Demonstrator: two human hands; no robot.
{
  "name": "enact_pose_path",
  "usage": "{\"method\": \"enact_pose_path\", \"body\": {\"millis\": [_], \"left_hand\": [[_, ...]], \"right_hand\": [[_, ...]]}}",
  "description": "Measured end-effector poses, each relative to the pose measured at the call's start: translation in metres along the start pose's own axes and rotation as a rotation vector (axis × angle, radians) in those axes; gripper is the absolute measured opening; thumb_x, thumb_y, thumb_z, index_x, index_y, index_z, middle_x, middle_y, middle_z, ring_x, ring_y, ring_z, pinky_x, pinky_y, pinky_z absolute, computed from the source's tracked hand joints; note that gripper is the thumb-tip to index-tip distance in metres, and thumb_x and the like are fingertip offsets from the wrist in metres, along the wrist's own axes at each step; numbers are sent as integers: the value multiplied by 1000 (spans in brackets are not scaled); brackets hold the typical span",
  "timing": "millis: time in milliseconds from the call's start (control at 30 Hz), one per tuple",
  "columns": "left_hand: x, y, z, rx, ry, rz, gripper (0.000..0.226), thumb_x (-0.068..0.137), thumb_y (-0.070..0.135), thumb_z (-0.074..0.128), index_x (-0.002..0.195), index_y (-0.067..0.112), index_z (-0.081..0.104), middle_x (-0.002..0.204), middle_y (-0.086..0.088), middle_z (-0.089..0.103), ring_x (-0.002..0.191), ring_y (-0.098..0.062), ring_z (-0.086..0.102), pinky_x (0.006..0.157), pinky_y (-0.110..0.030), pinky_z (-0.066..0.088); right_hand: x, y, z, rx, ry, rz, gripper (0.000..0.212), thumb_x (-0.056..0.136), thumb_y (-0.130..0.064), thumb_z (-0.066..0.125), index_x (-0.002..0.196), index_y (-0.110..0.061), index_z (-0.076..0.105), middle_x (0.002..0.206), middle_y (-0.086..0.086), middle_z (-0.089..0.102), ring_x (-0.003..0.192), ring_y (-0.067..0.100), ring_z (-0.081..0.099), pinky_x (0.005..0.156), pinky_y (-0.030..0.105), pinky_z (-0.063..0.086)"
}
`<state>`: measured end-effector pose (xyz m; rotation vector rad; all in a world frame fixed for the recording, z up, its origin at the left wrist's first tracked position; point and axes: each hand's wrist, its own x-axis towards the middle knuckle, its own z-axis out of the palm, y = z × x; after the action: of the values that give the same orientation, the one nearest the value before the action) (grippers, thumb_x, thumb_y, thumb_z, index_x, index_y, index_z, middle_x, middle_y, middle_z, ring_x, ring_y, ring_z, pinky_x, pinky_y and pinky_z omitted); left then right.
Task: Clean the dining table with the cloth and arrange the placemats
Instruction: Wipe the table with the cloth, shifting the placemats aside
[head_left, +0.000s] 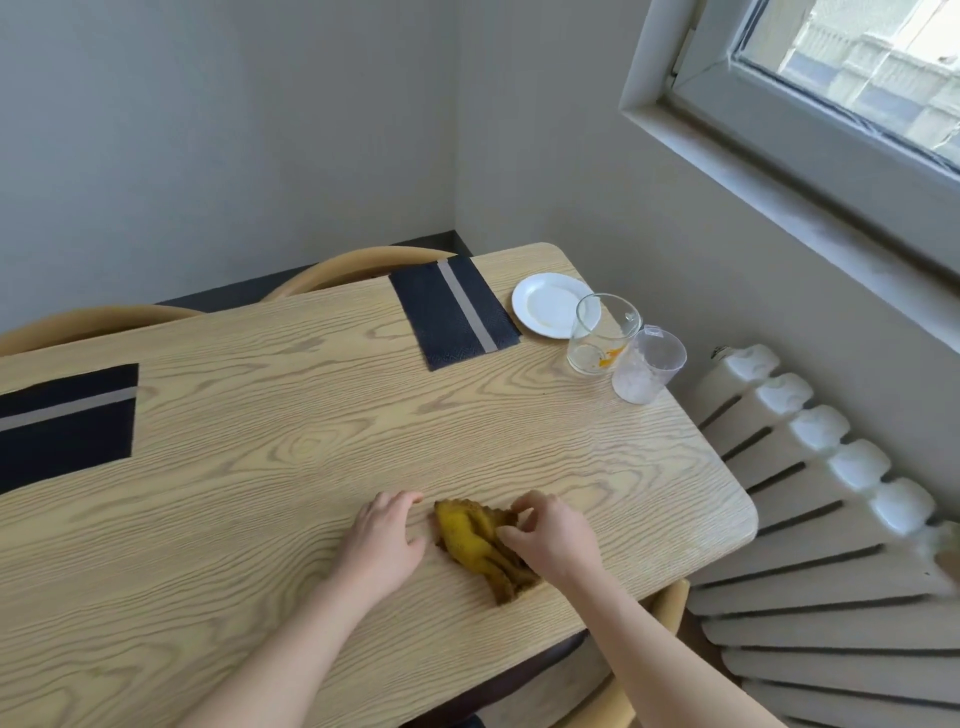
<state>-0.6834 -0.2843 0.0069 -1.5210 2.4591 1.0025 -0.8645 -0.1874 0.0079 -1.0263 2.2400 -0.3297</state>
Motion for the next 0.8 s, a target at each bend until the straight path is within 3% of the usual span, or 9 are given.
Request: {"method": "enact_pose_path", "body": {"millis": [167,267,367,467,533,667,800], "left_hand": [[0,6,2,-92,-54,4,55,91,27,57,142,25,35,148,3,34,135,-16,35,113,-33,30],[1,9,-2,-151,-74,27,62,87,24,60,142,31,32,149,5,31,136,-15,33,112,-36,31],[4,13,-8,-260,-95,77,64,79,17,67,134,37,42,144,10,35,134,-13,33,112,-34,30],[10,19,-16,-344,-73,118,39,71,12,72,101,34,61,132,12,47,128,-9,41,108,-26,30],[14,23,-24,-386,-30,103,32,66,16,75,89,34,62,127,14,53,124,-7,46,107,-28,33],[17,34,-45,-464,-34,114,50,60,13,77,97,40,55,108,23,59,109,-2,52,96,-29,42],[14,41,-62,-387,-52,151,28,66,14,73,90,26,68,102,12,63,99,-8,59,87,-25,47]], "right_hand": [[3,-20,0,56,-51,-2,10,70,-23,66,75,-23,57,81,-6,60,70,9,54,49,21,38],[5,-35,-20,318,-141,-46,9,69,-17,66,69,-20,58,69,-5,60,62,10,53,51,23,44],[1,-53,-46,519,-220,-100,12,73,-8,62,71,-20,60,65,-4,61,54,10,48,48,21,41],[0,-70,-66,606,-211,-129,18,76,-1,59,76,-18,64,62,-5,62,54,8,50,48,17,41],[-1,-80,-76,669,-219,-159,22,76,3,56,80,-15,67,63,-3,64,57,9,55,54,20,47],[-6,-96,-98,738,-233,-250,28,77,9,49,83,-9,69,63,-1,64,56,6,58,53,18,47],[-11,-111,-117,769,-175,-304,29,78,8,48,82,-9,72,65,1,64,57,6,59,51,16,45]]}}
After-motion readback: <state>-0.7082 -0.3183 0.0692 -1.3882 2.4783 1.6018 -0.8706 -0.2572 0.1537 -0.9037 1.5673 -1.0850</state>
